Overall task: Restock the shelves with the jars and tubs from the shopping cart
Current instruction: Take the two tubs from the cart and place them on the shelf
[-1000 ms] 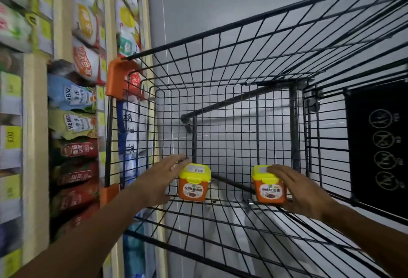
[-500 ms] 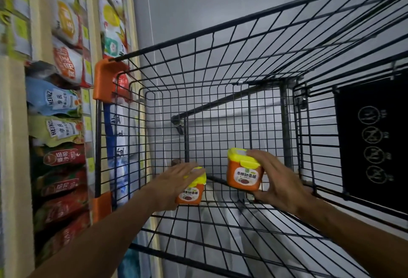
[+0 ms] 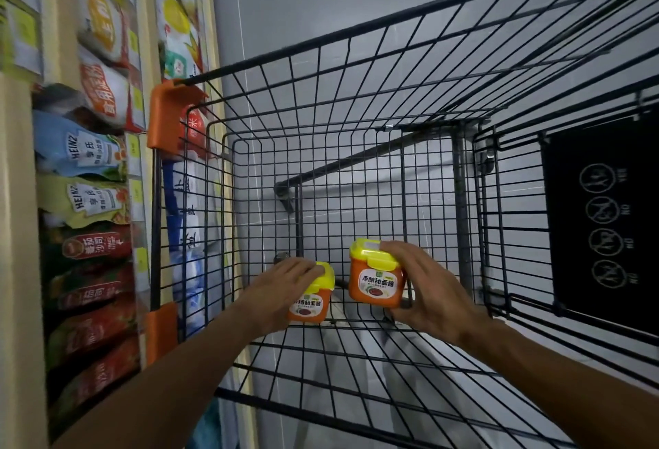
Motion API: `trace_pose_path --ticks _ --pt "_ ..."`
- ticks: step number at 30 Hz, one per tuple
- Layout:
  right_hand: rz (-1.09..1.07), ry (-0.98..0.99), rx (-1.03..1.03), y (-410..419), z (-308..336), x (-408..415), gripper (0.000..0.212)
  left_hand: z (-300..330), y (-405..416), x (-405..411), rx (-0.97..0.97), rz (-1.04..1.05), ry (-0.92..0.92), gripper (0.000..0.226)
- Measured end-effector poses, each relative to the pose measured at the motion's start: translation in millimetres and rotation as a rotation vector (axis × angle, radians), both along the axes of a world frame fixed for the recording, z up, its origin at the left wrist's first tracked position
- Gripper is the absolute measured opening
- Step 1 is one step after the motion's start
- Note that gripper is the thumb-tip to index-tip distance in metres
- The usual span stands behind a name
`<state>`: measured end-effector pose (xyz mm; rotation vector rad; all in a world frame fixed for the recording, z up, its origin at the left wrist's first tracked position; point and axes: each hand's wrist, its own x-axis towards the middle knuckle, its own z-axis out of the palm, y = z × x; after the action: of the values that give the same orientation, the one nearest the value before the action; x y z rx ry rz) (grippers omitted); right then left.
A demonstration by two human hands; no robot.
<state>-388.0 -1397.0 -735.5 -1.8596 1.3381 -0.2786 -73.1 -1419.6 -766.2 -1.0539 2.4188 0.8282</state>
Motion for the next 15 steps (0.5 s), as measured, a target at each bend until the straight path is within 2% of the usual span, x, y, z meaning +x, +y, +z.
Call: trace_pose_path --ticks 6,11,15 --pt "0.053 0.026 -0.017 -5.6 17.2 0.7 0.100 22.1 -13.6 2.9 0.135 0.181 0.091 0.098" --pt "0.033 0.044 -0.026 -18.4 62.2 -5.0 0.105 84.3 -34.2 5.0 0.042 0.303 0.220 0.097" --pt "-0.005 0.066 -0.073 -33.3 133.3 -10.8 0.102 158.0 -49.9 6.0 -0.044 0.382 0.339 0.102"
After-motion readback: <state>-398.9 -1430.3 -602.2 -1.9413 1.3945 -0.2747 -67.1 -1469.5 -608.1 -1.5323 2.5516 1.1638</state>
